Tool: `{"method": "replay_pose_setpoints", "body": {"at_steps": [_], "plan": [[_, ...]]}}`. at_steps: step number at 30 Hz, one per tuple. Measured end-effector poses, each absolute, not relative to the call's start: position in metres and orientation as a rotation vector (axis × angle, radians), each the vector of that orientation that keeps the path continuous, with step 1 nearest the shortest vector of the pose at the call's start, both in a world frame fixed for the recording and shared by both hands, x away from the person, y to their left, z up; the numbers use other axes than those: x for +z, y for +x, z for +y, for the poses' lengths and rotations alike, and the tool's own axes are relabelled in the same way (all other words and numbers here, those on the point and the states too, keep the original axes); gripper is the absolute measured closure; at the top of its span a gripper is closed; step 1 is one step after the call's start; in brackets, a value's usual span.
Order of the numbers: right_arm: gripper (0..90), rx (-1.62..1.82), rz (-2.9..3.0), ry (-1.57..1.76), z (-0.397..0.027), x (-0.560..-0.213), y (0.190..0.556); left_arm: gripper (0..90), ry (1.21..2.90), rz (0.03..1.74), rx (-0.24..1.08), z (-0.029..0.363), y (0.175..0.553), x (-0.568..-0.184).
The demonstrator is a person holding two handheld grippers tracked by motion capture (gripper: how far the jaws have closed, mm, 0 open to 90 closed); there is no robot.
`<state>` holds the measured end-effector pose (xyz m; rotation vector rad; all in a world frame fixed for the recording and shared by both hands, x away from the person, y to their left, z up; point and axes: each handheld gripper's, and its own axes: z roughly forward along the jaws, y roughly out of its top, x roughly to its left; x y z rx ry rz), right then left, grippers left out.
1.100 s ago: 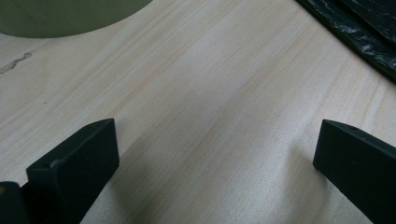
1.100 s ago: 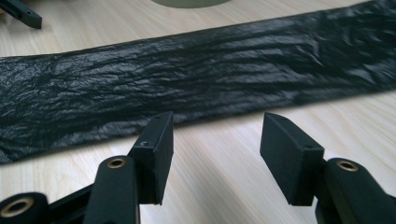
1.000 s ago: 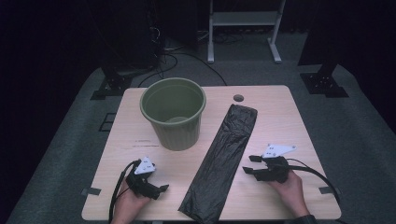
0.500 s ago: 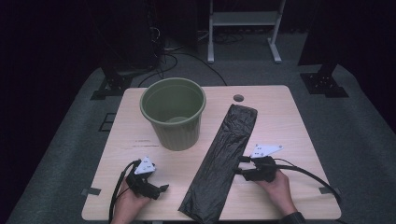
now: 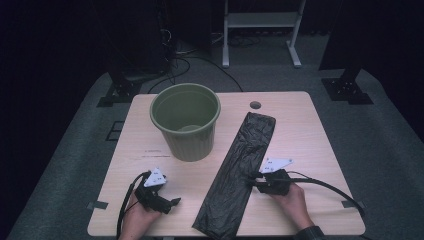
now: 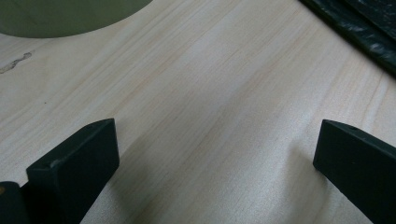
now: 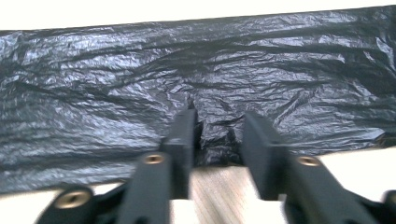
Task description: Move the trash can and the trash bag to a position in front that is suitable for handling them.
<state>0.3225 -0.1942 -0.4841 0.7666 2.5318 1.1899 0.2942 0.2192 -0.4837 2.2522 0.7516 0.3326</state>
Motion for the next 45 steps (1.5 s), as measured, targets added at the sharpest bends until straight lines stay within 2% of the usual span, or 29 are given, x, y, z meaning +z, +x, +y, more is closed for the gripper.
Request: {"method": "replay_pose_setpoints", "body": {"at_steps": [1,2,3,11,25,45], "plan": [[77.3,1.189,2.531,0.764,-0.194,-0.484,0.322,0.0,2.252,0.752,0.333,0.219,0.294,-0.484],[86.8,1.185,2.528,0.760,-0.195,-0.484,0.321,0.0,2.252,0.752,0.333,0.219,0.294,-0.484],[88.3,1.184,2.528,0.759,-0.195,-0.484,0.321,0.0,2.253,0.752,0.333,0.219,0.294,-0.484],[89.3,1.131,2.535,0.803,-0.204,-0.480,0.326,0.0,2.251,0.752,0.332,0.219,0.294,-0.484],[89.3,1.160,2.411,1.004,-0.270,-0.463,0.332,0.0,2.251,0.752,0.332,0.219,0.294,-0.484],[88.5,1.003,2.282,1.169,-0.338,-0.467,0.335,0.0,2.251,0.753,0.333,0.219,0.294,-0.484]]}}
